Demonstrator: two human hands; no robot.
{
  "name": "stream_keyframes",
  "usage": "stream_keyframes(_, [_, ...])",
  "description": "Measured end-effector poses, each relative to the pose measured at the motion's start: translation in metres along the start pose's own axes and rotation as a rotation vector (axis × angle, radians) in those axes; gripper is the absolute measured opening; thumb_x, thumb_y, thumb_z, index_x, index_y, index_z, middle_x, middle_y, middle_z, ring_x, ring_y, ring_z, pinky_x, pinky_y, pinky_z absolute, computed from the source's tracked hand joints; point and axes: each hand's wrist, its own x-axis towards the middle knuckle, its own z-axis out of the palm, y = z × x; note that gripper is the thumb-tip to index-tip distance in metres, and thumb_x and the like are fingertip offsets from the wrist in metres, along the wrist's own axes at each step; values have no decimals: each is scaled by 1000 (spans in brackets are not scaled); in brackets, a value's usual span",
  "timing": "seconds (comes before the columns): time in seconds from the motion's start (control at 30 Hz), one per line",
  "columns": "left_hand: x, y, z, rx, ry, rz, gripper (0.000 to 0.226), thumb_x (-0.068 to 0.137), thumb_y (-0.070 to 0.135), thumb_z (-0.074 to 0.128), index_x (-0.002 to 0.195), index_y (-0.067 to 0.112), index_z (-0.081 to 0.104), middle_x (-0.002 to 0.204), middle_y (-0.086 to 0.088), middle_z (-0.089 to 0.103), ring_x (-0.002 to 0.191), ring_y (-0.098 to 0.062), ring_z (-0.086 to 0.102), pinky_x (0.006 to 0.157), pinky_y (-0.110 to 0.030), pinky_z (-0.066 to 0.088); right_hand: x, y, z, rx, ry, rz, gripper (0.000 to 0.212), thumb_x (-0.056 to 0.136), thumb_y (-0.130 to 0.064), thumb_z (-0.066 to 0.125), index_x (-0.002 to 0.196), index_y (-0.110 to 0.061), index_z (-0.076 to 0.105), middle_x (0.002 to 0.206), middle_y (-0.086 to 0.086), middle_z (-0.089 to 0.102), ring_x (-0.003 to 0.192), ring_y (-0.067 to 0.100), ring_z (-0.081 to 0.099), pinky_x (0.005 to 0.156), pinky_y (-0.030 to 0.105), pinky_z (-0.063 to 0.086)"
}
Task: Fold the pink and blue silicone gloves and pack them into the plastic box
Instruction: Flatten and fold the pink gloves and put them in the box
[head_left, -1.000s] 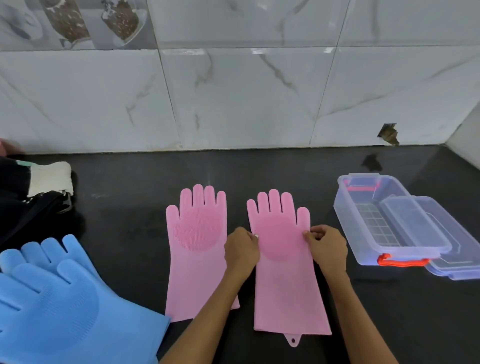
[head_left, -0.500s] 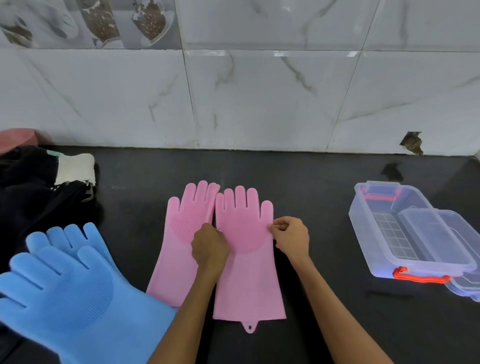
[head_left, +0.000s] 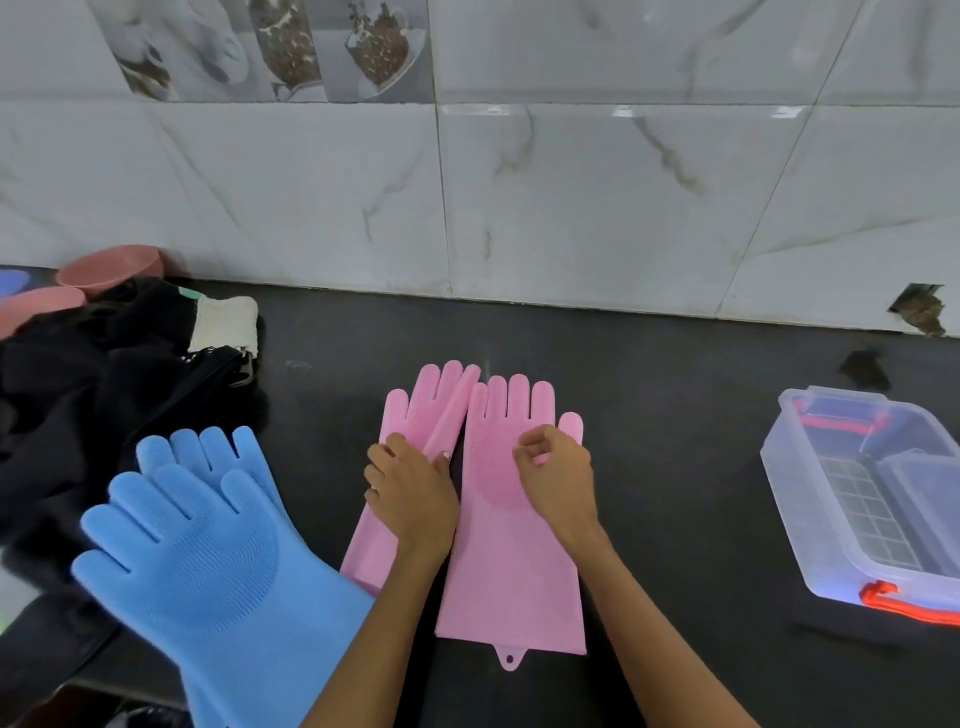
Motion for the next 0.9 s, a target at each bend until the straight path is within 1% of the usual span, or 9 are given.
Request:
stream_keyframes(0.07, [3,-3,0,-112,-71,-29,34,92,35,55,113,8,47,108,-11,59,89,-26,58,72,-38,46,-2,-13,18,72,-127,-2,11,88,-17,60,95,-11,67,83,-7,63,69,1,57,61,5,41])
stream_keyframes(0.2, [1,-5,0,-193,-33,67,23,95,31,46,78,16,52,82,-6,66,61,-14,50,52,-26,39,-2,-38,50,219,-290,95,28,89,-33,59,96,-8,69,88,6,72,74,18,66,72,31,55])
stream_keyframes(0.33, [-3,0,-9,-206,29,120,17,94,25,50,92,15,63,85,-1,66,64,-12,53,52,-23,42,14,-57,70,138,-210,70,35,86,-42,61,88,-8,66,83,7,69,71,17,63,60,19,46])
stream_keyframes(0.43, [-13,-8,-18,-136,-3,126,13,92,23,54,88,14,63,84,-2,66,67,-16,57,62,-33,53,30,-66,77,-7,-137,60,33,91,-32,55,92,1,63,89,13,68,78,26,66,65,31,52])
stream_keyframes(0.53, [-26,-23,-31,-76,-76,87,7,87,24,59,85,17,62,81,0,65,66,-16,57,63,-30,52,42,-68,75,-38,-127,76,28,94,-21,48,89,3,62,83,15,67,74,32,68,66,38,57])
stream_keyframes(0.7, [-48,-22,-57,-137,-23,166,8,87,17,61,92,14,67,82,4,59,65,-15,54,54,-22,44,50,-62,53,89,-74,-9,43,93,-10,48,50,-11,40,46,0,43,33,6,48,34,13,35])
stream_keyframes(0.8, [-61,-2,-73,-180,82,296,12,87,12,61,95,8,69,81,3,53,63,-13,50,46,-16,29,52,-66,30,235,-90,-48,35,94,-13,47,60,-3,46,56,8,41,53,18,47,52,38,53])
stream_keyframes(0.87, [-71,14,-77,-212,61,396,16,88,13,62,102,8,69,85,0,58,66,-14,55,51,-20,42,57,-67,8,303,-94,-34,32,96,-15,46,74,7,54,67,14,45,63,24,49,58,47,57])
stream_keyframes(0.9, [-80,23,-78,-227,28,439,20,88,14,63,107,10,69,90,-2,62,70,-15,58,57,-24,50,61,-64,-5,322,-92,-20,32,96,-16,47,77,8,56,69,13,46,63,21,50,54,42,58])
